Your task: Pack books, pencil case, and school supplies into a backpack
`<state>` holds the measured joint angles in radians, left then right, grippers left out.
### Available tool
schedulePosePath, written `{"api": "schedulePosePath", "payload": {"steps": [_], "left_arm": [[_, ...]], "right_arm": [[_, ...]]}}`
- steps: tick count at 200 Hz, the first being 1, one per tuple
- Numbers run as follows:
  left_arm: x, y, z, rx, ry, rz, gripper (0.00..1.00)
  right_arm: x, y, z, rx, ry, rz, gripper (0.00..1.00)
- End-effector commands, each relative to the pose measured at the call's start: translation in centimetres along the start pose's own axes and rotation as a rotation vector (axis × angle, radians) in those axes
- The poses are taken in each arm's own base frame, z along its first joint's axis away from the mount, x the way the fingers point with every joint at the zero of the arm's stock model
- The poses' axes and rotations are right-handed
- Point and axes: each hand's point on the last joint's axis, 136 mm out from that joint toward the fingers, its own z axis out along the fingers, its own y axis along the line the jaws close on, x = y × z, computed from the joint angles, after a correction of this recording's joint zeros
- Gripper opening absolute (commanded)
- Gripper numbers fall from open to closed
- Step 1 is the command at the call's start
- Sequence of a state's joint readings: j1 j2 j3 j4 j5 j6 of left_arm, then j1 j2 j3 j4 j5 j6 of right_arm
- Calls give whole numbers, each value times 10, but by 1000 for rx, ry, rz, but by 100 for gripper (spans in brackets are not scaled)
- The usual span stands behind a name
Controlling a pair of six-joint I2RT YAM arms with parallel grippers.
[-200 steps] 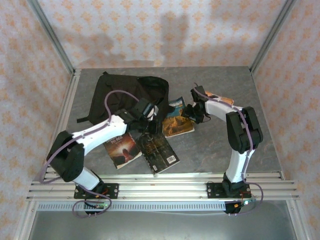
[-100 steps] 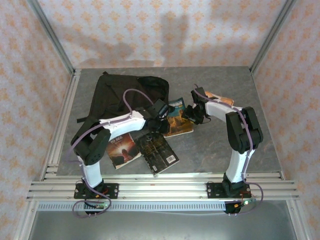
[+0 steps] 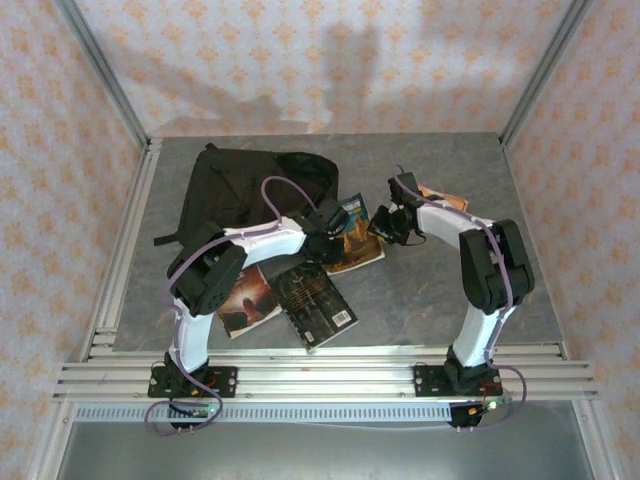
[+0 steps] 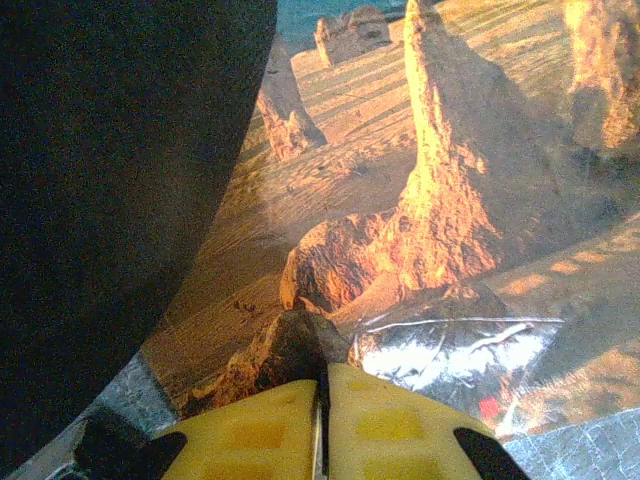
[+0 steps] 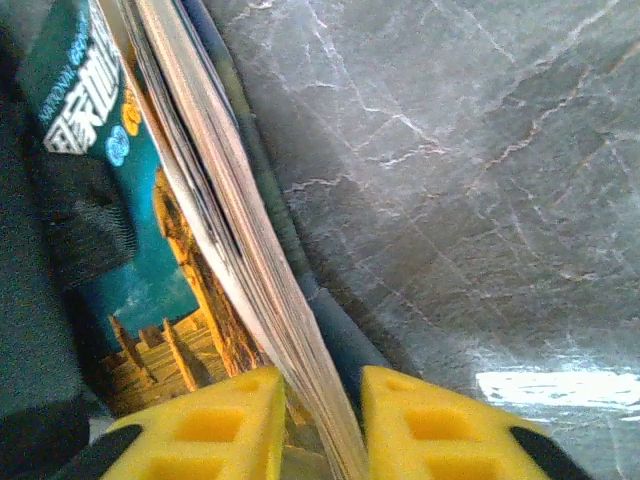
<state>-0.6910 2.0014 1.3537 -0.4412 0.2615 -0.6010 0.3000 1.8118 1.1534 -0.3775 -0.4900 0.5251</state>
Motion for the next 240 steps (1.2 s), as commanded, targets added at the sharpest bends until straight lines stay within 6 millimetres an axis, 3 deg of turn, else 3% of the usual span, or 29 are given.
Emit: {"api": "schedulePosePath", "payload": {"steps": [1,21,44,49,91,124,169,201,240], "left_arm": [[16,12,12,-44,62,12,10],[8,4,-5,-21,33,22,11],[1,-4,-31,9,-6,35,19],[-4,-10,-47,30,-35,40,22],[-12,-13,-108,86,-121,24,39],[-19,0,-146,159,-180,-66,49],[-27,5,-170,248,-192,-141,60],[-41,3,-178,317,-205,-209,82],[-61,-20,-185,421,-204,-237,84]], "right_arm": [[5,18,-6,-66,6,-16,12],[0,10,-10,-21,-28,-19,1],[-9,4,-26,36,-103,-35,0],[-11,1,-30,50,-120,-36,0],[-26,5,-82,77,-282,-54,0],[-29,18,-119,26,-369,-64,0],[-29,45,-158,-88,-420,-89,0],[-26,67,-186,-191,-453,-110,0],[-20,93,-219,-331,-476,-120,0]]}}
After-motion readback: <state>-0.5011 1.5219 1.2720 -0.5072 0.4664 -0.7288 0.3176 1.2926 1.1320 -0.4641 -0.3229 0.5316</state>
